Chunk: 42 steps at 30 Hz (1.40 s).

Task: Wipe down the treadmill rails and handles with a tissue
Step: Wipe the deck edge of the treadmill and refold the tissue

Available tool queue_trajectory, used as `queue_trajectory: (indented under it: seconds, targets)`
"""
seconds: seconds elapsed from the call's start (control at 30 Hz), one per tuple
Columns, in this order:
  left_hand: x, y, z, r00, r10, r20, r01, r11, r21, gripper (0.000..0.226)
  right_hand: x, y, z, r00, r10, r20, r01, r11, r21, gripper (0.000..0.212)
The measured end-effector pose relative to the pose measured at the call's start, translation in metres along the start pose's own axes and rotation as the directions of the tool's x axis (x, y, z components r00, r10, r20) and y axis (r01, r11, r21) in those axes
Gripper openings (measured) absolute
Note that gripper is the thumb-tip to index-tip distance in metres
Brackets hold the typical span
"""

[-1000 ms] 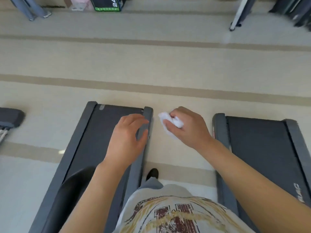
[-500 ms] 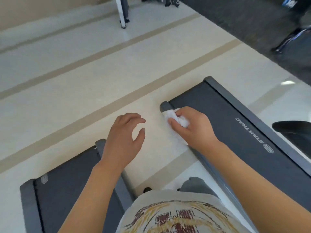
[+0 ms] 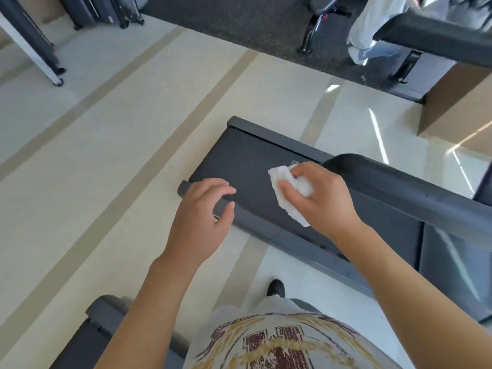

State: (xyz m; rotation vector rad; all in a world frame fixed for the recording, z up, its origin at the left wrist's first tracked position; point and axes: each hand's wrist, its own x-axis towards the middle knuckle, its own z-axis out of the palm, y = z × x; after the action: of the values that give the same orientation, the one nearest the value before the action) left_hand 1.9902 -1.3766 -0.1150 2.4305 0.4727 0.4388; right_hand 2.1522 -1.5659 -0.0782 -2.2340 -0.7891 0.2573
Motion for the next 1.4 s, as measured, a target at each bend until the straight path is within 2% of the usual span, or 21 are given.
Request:
queue_trajectory:
  seconds: [0.23, 0.37, 0.47, 0.57, 0.67, 0.8, 0.93, 1.0, 1.1, 1.2, 1.27, 1.33, 1.4]
  targets:
    - [0.062, 0.054, 0.066, 0.991, 0.083, 0.104, -0.077, 0.995, -0.064, 0.024, 0.011, 0.065, -0.073, 0.978, 0.099, -0.185, -0.096, 0.995, 0.028, 0.019]
    - [0.088, 0.079, 0.101, 0.978, 0.111, 0.177, -0.097, 0.991, -0.088, 0.028, 0.016, 0.095, -0.11, 0.954, 0.153, -0.259, -0.147, 0.988, 0.045, 0.022]
    - [0.103, 0.094, 0.119, 0.96, 0.123, 0.252, -0.1, 0.99, -0.102, 0.033, 0.02, 0.122, -0.129, 0.941, 0.198, -0.274, -0.218, 0.975, -0.045, 0.031]
    - [0.12, 0.099, 0.134, 0.946, 0.148, 0.287, -0.115, 0.985, -0.13, 0.038, 0.025, 0.141, -0.138, 0.919, 0.224, -0.324, -0.267, 0.959, -0.095, 0.024]
    - [0.14, 0.098, 0.149, 0.936, 0.14, 0.323, -0.096, 0.984, -0.149, 0.047, 0.034, 0.153, -0.133, 0.919, 0.176, -0.354, -0.241, 0.959, -0.147, 0.021]
    - [0.167, 0.095, 0.165, 0.902, 0.165, 0.4, -0.107, 0.981, -0.162, 0.055, 0.046, 0.171, -0.114, 0.915, 0.003, -0.403, -0.178, 0.9, -0.397, 0.023]
    - [0.191, 0.082, 0.173, 0.835, 0.219, 0.504, -0.127, 0.969, -0.211, 0.054, 0.064, 0.165, -0.093, 0.9, -0.061, -0.432, -0.155, 0.881, -0.448, 0.028]
    - [0.199, 0.072, 0.177, 0.803, 0.227, 0.551, -0.103, 0.963, -0.248, 0.051, 0.079, 0.156, -0.082, 0.915, -0.11, -0.389, -0.093, 0.878, -0.469, 0.026]
    - [0.211, 0.058, 0.181, 0.768, 0.223, 0.6, -0.068, 0.96, -0.27, 0.049, 0.106, 0.139, -0.062, 0.965, -0.136, -0.223, 0.002, 0.856, -0.517, 0.027]
    - [0.222, 0.046, 0.184, 0.747, 0.192, 0.637, -0.003, 0.958, -0.286, 0.036, 0.139, 0.122, -0.037, 0.996, -0.053, 0.075, 0.089, 0.765, -0.638, 0.024]
    - [0.227, 0.035, 0.188, 0.741, 0.174, 0.648, 0.035, 0.954, -0.296, 0.033, 0.155, 0.113, -0.021, 0.957, 0.077, 0.28, 0.149, 0.698, -0.701, 0.01]
    - [0.229, 0.029, 0.192, 0.72, 0.174, 0.672, 0.064, 0.948, -0.313, 0.034, 0.162, 0.113, -0.019, 0.915, 0.166, 0.367, 0.134, 0.733, -0.667, 0.011]
    - [0.232, 0.026, 0.198, 0.7, 0.223, 0.679, 0.066, 0.926, -0.372, 0.037, 0.159, 0.114, -0.032, 0.934, 0.101, 0.341, 0.127, 0.802, -0.584, 0.009]
